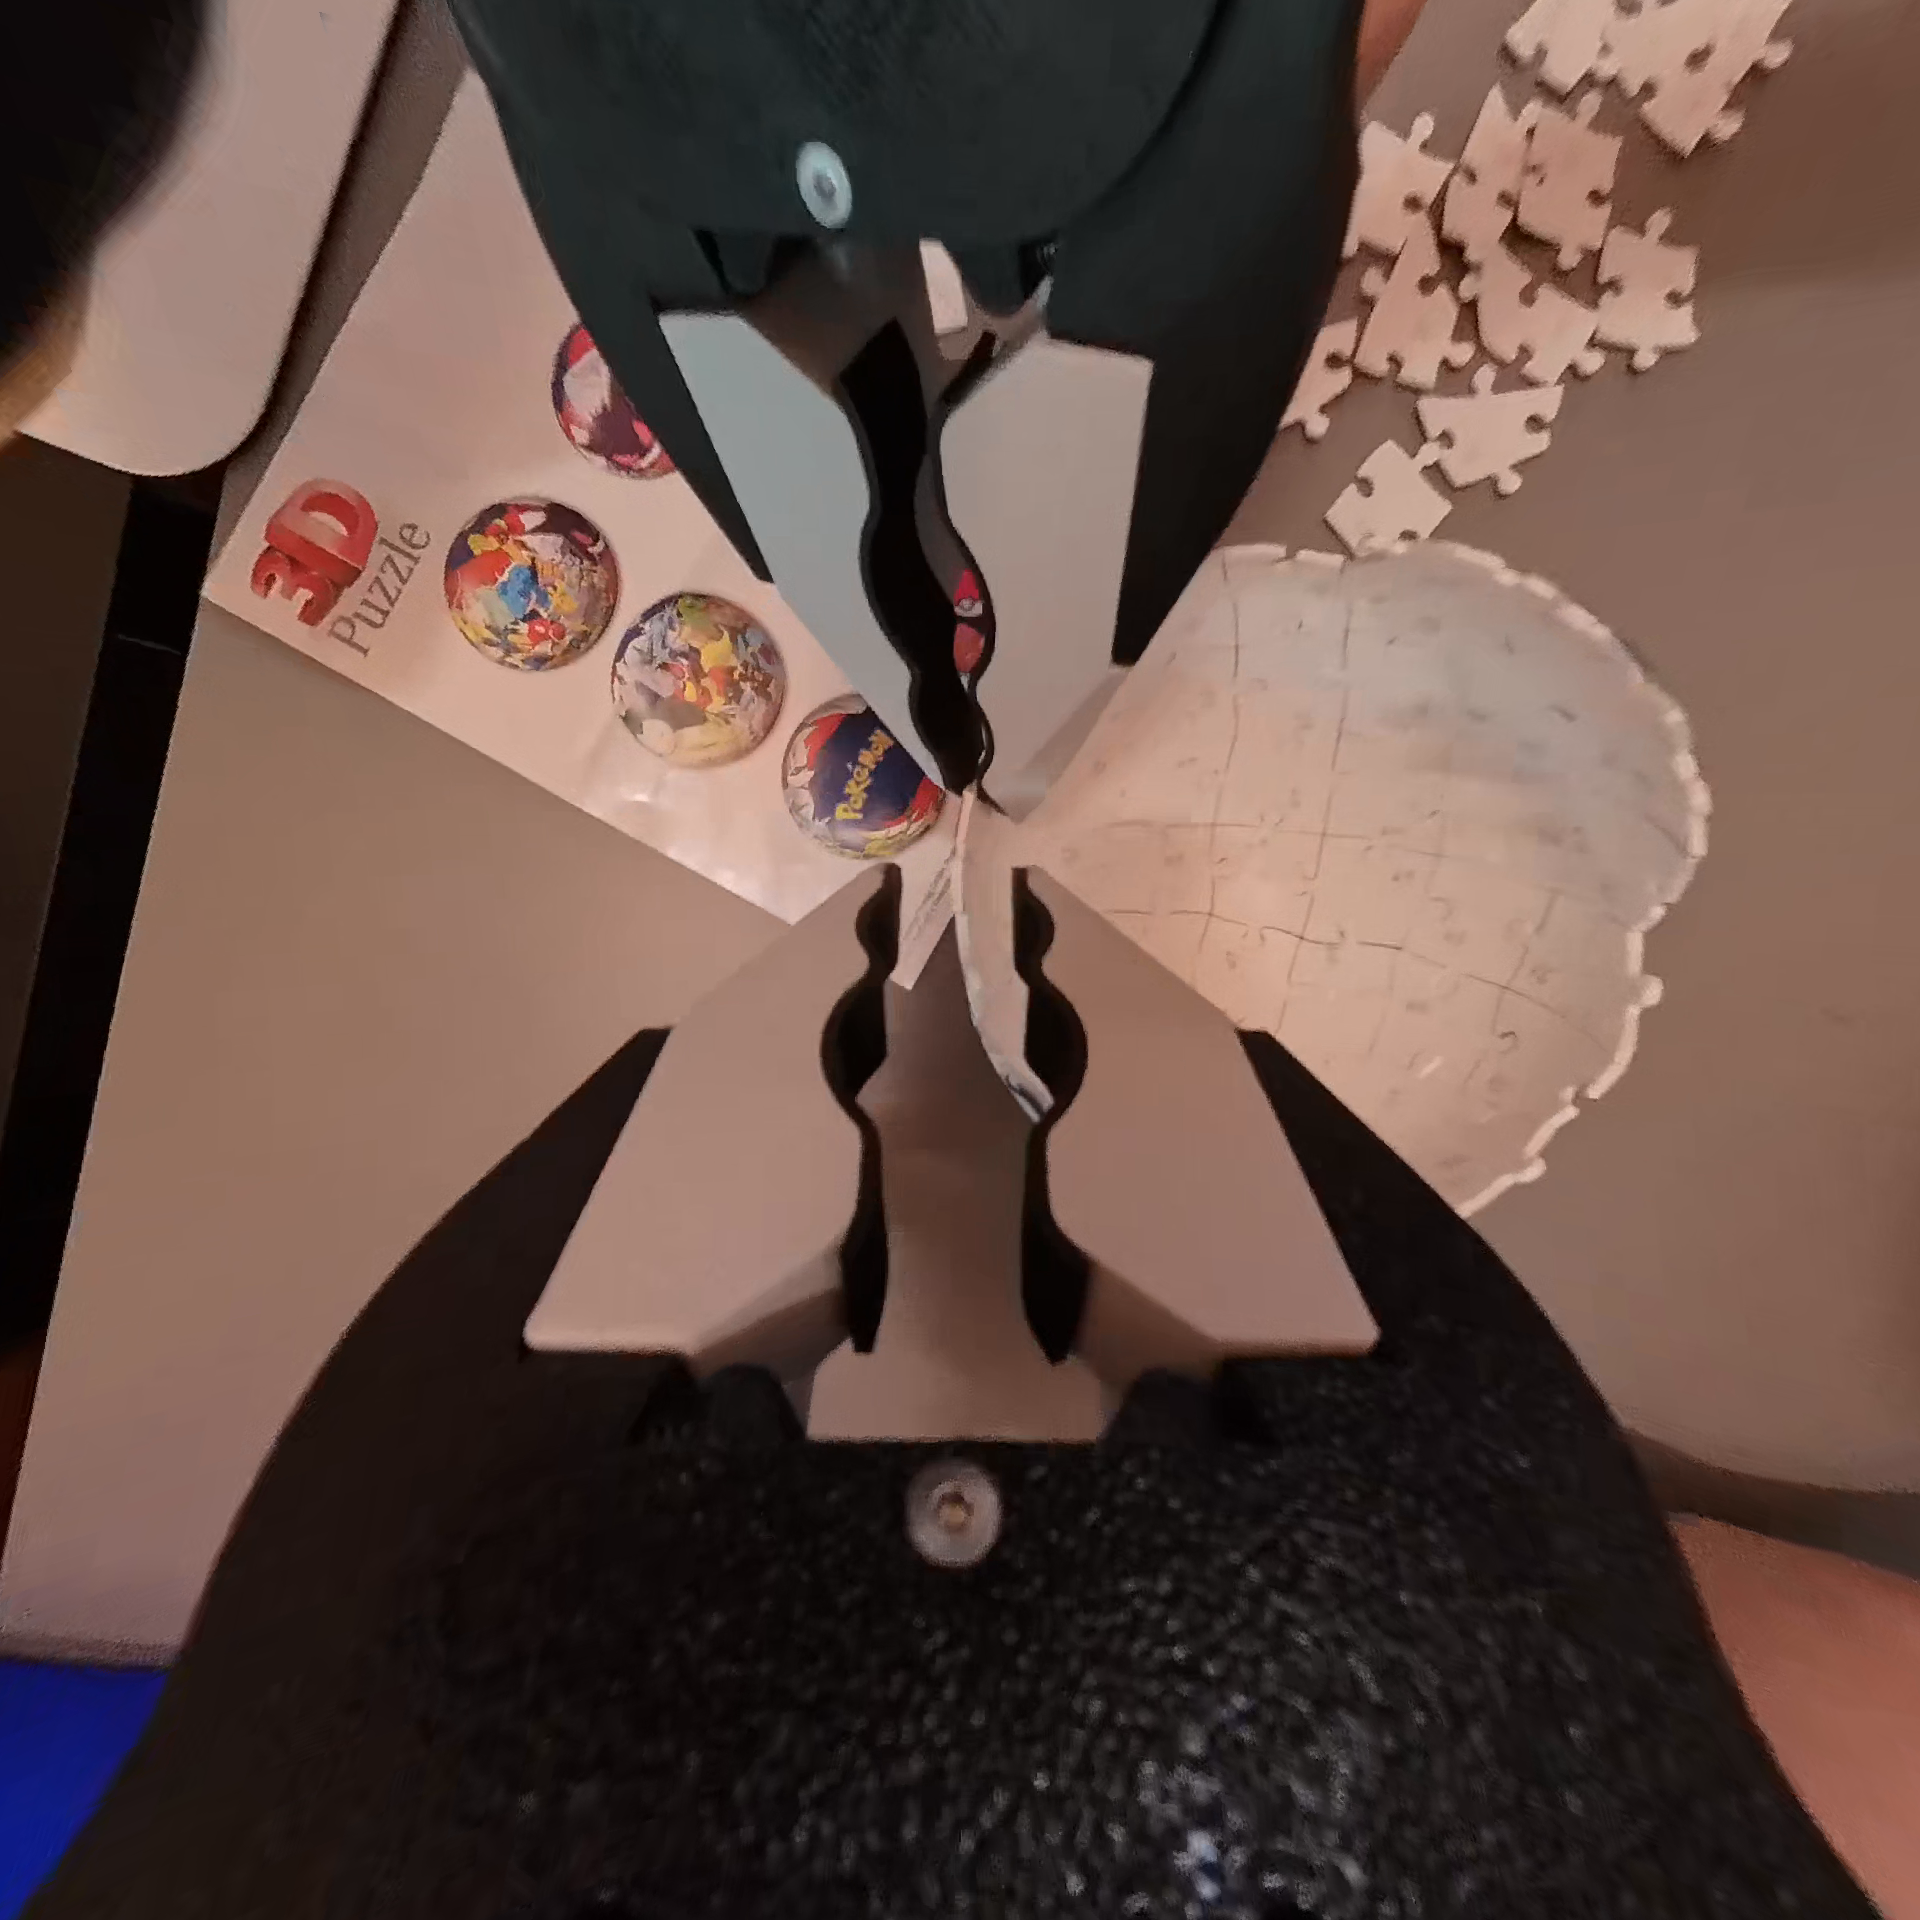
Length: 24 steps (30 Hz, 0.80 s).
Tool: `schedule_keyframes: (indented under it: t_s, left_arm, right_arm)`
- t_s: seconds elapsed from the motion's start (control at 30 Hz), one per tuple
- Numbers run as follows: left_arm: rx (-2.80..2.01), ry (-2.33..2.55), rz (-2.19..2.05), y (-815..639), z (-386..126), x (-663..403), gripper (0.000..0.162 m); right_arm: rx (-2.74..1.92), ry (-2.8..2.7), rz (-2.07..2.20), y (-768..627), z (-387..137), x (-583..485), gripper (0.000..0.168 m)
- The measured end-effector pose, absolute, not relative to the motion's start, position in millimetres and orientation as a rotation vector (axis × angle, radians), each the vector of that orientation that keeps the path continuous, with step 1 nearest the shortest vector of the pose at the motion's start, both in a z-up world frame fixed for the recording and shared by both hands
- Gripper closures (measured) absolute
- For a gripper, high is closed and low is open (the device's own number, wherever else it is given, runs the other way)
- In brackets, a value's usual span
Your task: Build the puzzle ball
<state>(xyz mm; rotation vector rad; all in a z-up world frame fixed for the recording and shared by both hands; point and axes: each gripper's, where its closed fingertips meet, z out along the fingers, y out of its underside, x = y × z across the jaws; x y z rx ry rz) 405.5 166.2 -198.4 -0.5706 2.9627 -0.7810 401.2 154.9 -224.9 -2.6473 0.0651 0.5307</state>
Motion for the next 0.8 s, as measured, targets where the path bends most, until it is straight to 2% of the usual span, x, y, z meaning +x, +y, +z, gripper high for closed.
schedule_keyframes:
  t_s: [0.1, 0.17, 0.3, 0.47, 0.57, 0.7, 0.8]
  left_arm:
    - [-0.535, 3.009, -0.721, 164.2, -208.4, 401.9, 0.143]
    - [-0.529, 3.011, -0.698, 162.7, -210.6, 403.5, 0.157]
    - [-0.485, 3.002, -0.675, 162.1, -211.1, 404.4, 0.162]
    - [-0.448, 2.989, -0.66, 162.8, -210.3, 405.5, 0.162]
    - [-0.438, 2.984, -0.664, 162.2, -209.8, 406.4, 0.162]
    - [-0.431, 2.979, -0.643, 163.1, -210.5, 407.3, 0.162]
    - [-0.444, 2.981, -0.627, 163.9, -211.2, 407.5, 0.162]
  right_arm:
    - [-2.646, 0.069, 0.532, 154.7, -224.6, 401.3, 0.166]
    - [-2.643, 0.064, 0.536, 154.0, -224.3, 400.6, 0.166]
    - [-2.639, 0.04, 0.547, 150.3, -222.9, 399.2, 0.161]
    - [-2.649, 0.04, 0.516, 149.9, -225.0, 403.4, 0.139]
    - [-2.657, 0.012, 0.528, 152.7, -226.3, 399.0, 0.143]
    - [-2.672, 0.009, 0.539, 152.7, -230.0, 398.1, 0.162]
    - [-2.665, 0.007, 0.529, 153.3, -230.4, 397.9, 0.163]
